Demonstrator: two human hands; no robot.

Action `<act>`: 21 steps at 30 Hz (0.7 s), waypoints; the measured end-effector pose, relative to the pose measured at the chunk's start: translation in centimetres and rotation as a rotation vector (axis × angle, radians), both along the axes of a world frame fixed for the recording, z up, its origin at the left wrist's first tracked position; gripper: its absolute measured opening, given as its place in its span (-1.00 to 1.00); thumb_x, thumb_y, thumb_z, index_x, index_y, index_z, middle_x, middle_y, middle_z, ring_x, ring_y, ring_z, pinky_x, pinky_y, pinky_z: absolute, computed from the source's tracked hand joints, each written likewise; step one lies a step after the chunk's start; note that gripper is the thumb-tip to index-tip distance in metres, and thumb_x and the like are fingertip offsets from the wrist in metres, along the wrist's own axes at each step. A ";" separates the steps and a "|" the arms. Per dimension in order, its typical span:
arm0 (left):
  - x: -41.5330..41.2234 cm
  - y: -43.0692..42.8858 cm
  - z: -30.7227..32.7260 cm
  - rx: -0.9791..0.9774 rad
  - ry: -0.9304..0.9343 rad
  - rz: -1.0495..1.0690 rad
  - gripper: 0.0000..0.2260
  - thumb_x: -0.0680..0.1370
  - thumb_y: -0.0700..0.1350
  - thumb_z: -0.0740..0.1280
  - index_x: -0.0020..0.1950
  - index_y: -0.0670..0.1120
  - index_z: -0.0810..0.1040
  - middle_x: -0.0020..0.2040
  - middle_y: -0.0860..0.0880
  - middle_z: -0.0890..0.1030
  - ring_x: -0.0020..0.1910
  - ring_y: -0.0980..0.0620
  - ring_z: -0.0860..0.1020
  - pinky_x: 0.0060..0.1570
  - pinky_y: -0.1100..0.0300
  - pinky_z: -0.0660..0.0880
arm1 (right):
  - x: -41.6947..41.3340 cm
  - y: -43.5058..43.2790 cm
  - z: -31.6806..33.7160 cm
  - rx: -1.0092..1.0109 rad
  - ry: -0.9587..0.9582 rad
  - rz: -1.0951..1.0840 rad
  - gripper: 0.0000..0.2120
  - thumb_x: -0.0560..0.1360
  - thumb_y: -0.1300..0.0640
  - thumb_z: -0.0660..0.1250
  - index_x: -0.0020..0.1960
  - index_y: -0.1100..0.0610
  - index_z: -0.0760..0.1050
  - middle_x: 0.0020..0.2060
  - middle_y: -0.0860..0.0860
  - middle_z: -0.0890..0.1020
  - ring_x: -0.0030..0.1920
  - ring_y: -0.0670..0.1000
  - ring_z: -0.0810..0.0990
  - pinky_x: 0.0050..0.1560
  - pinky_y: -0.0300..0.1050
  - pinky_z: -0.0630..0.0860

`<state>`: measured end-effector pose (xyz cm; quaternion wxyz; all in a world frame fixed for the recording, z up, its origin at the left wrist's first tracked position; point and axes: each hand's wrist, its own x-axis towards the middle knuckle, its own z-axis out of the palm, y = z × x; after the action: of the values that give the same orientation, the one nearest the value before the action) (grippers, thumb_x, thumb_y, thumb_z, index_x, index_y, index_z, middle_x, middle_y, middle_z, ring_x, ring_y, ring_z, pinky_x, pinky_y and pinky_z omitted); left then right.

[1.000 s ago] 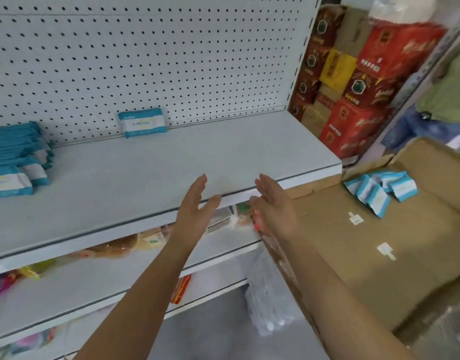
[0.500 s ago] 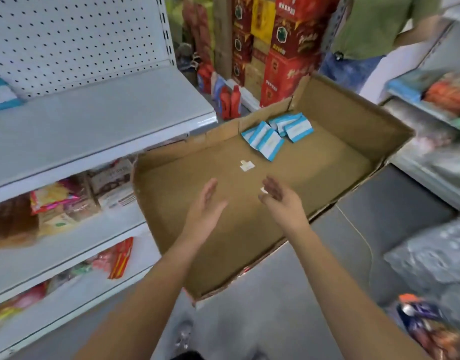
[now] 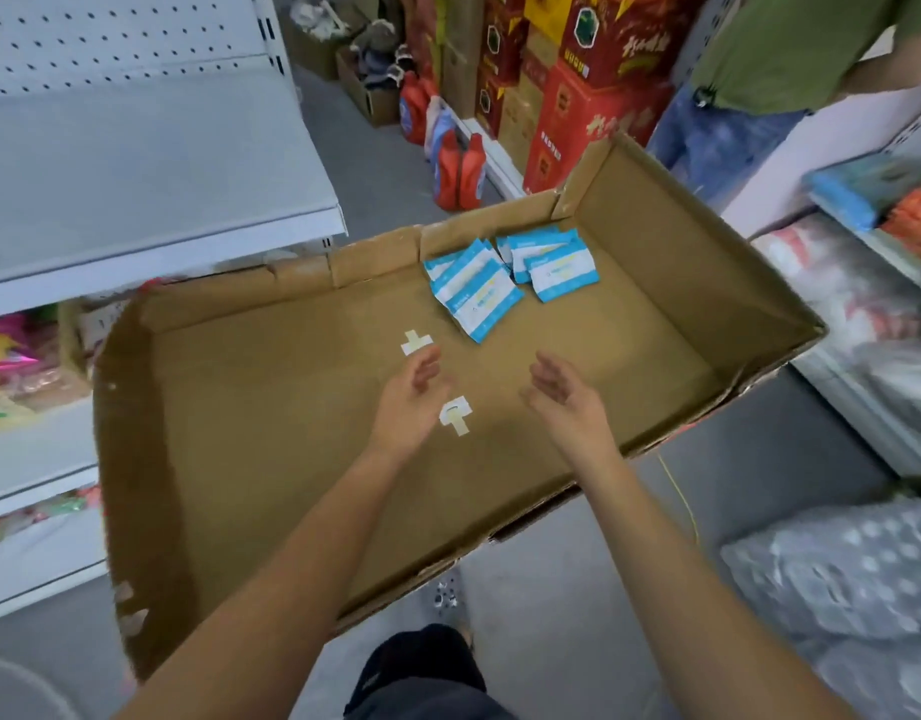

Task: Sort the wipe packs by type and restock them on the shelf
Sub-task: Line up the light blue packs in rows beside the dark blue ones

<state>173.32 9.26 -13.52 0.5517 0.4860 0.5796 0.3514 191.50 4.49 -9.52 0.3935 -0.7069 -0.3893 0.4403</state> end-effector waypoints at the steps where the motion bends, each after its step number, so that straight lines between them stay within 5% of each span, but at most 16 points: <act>1: 0.9 0.8 -0.6 0.002 0.011 0.039 -0.63 0.59 -0.17 0.35 0.39 0.04 0.50 0.25 0.08 0.57 0.28 0.11 0.53 -0.04 0.52 0.40 | 1.3 0.6 -0.3 -0.032 -0.009 0.008 -0.48 0.56 0.23 0.37 0.49 0.10 0.35 0.34 -0.01 0.52 0.33 -0.05 0.49 0.26 -0.23 0.41; 5: 4.2 4.3 -1.7 -0.002 0.073 0.168 -0.67 0.59 -0.19 0.34 0.35 -0.01 0.55 0.19 0.03 0.62 0.15 0.11 0.58 -0.11 0.52 0.43 | 6.9 3.8 -1.4 -0.056 -0.063 -0.015 -0.54 0.55 0.27 0.36 0.43 0.11 0.40 0.30 0.04 0.55 0.29 -0.02 0.52 0.24 -0.21 0.43; 11: 7.9 7.8 -2.6 -0.057 0.111 0.308 -0.66 0.59 -0.28 0.25 0.33 -0.02 0.51 0.02 0.28 0.54 0.06 0.21 0.55 -0.02 0.45 0.43 | 11.0 9.6 -2.8 -0.075 -0.090 0.108 -0.54 0.51 0.37 0.36 0.38 0.13 0.48 0.30 0.00 0.56 0.30 -0.02 0.52 0.23 -0.28 0.40; 16: 11.0 10.6 -3.3 -0.108 0.059 0.502 -0.69 0.57 -0.15 0.42 0.28 -0.03 0.45 0.06 0.11 0.59 -0.03 0.28 0.56 -0.20 0.48 0.47 | 14.4 16.9 -4.0 -0.010 -0.114 0.128 -0.60 0.51 0.43 0.32 0.25 0.07 0.52 0.17 -0.10 0.56 0.26 -0.08 0.51 0.02 -0.58 0.39; 19: 12.4 11.6 -3.7 -0.112 0.126 0.606 -0.65 0.49 -0.09 0.52 0.18 0.01 0.44 -0.01 0.10 0.61 -0.09 0.28 0.57 -0.20 0.48 0.49 | 16.2 21.1 -5.6 -0.003 -0.132 0.158 -0.59 0.47 0.41 0.39 0.21 0.04 0.50 0.17 -0.02 0.57 0.28 0.04 0.55 0.19 -0.29 0.50; 21: 13.2 11.8 -4.0 -0.128 0.180 0.649 -0.59 0.42 -0.01 0.58 0.14 0.04 0.44 -0.03 0.14 0.62 -0.09 0.24 0.60 -0.07 0.28 0.55 | 17.5 23.3 -6.2 -0.027 -0.199 0.144 -0.51 0.43 0.27 0.50 0.30 0.03 0.46 0.21 0.00 0.58 0.24 0.05 0.58 0.24 -0.08 0.53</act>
<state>186.49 21.09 -17.49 0.3871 0.2695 0.7714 0.4271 208.98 27.75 -15.67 0.3109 -0.7225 -0.4703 0.4003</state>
